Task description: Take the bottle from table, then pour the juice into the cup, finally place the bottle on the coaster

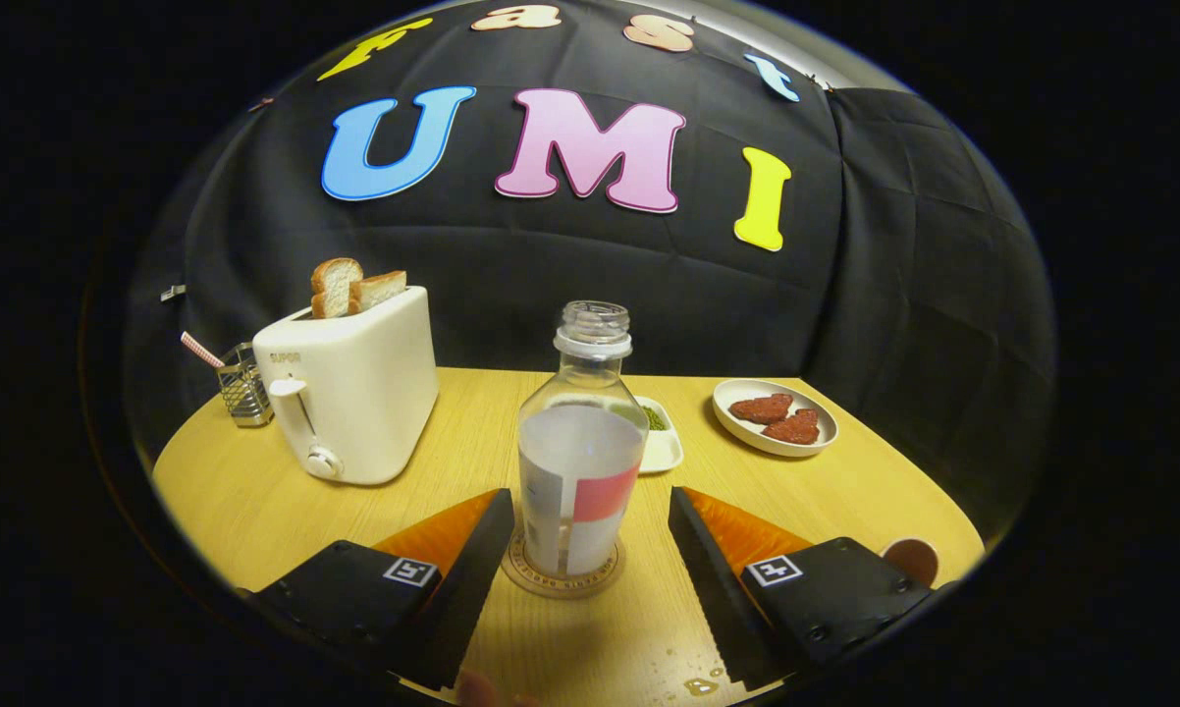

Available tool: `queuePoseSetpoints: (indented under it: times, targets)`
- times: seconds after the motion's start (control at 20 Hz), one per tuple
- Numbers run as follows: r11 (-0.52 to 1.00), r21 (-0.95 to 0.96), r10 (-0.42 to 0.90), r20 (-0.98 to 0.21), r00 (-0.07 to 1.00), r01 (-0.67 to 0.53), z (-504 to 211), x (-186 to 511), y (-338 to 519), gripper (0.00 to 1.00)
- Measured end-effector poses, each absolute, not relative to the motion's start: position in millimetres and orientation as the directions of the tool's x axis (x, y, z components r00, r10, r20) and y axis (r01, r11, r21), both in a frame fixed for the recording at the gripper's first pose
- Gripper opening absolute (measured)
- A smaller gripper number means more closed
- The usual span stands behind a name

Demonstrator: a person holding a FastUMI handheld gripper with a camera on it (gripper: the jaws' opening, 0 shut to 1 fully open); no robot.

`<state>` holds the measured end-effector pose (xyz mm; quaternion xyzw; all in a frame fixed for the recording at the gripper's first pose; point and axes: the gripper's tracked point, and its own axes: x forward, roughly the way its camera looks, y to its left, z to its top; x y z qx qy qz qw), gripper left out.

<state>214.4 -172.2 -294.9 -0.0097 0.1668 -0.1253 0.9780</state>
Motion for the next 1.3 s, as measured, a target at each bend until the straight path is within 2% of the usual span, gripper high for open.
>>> queuePoseSetpoints:
  times: [0.2, 0.45, 0.8, 0.95, 1.3]
  targets:
    - [0.969, -0.053, -0.247, -0.244, 0.938, 0.242, -241.1, 171.8, -167.5, 0.98]
    - [0.975, 0.038, -0.215, -0.072, 0.974, 0.218, -146.4, 109.2, -158.6, 0.97]
    - [0.990, 0.000, -0.142, -0.045, 0.989, 0.142, -76.9, 54.5, -134.1, 0.97]
    - [0.993, 0.050, -0.108, -0.032, 0.994, 0.110, -55.9, 38.5, -119.8, 0.97]
    - [0.996, 0.005, -0.085, -0.036, 0.996, 0.085, -40.2, 14.2, -113.0, 0.97]
